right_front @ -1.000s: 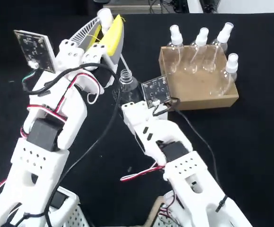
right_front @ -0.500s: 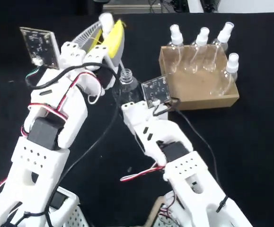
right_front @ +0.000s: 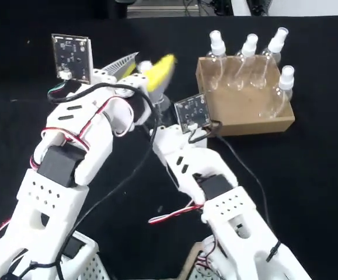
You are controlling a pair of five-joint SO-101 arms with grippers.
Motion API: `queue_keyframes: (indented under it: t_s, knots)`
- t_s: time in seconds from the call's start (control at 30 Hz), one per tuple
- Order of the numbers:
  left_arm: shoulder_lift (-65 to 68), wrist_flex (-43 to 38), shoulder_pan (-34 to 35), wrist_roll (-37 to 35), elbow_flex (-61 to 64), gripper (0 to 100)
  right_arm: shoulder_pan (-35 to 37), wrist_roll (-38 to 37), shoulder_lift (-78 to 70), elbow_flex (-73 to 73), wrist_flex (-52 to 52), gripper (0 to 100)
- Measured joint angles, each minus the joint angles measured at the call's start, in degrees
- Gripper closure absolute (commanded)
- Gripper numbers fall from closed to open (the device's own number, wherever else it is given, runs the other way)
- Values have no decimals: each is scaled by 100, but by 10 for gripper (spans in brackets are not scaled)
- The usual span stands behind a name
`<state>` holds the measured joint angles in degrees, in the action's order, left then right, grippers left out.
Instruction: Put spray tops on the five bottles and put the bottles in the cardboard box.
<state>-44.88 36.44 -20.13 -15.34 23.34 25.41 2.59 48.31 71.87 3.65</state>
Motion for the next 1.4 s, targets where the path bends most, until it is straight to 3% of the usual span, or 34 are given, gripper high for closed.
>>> queue_keyframes:
  t_s: [0.3, 0.53, 0.67, 1.0, 1.13, 1.4]
  knots:
    - [0, 26, 105, 0, 0, 759, 0, 0, 0, 0, 0, 988]
    - [-651, 545, 475, 0, 0, 770, -79, 0, 0, 35, 0, 988]
    - [-1363, 782, 695, 0, 387, 770, -668, 0, 325, 35, 0, 988]
    - [-2426, 774, 1046, 0, 2804, 770, -2655, 0, 1618, -422, 1002, 988]
    - [-2822, 88, 1037, 0, 3798, 770, -3165, 0, 1029, -1090, 1002, 988]
    - [-3613, -1723, 1055, 0, 6163, 770, -3262, 0, -747, -1635, 677, 988]
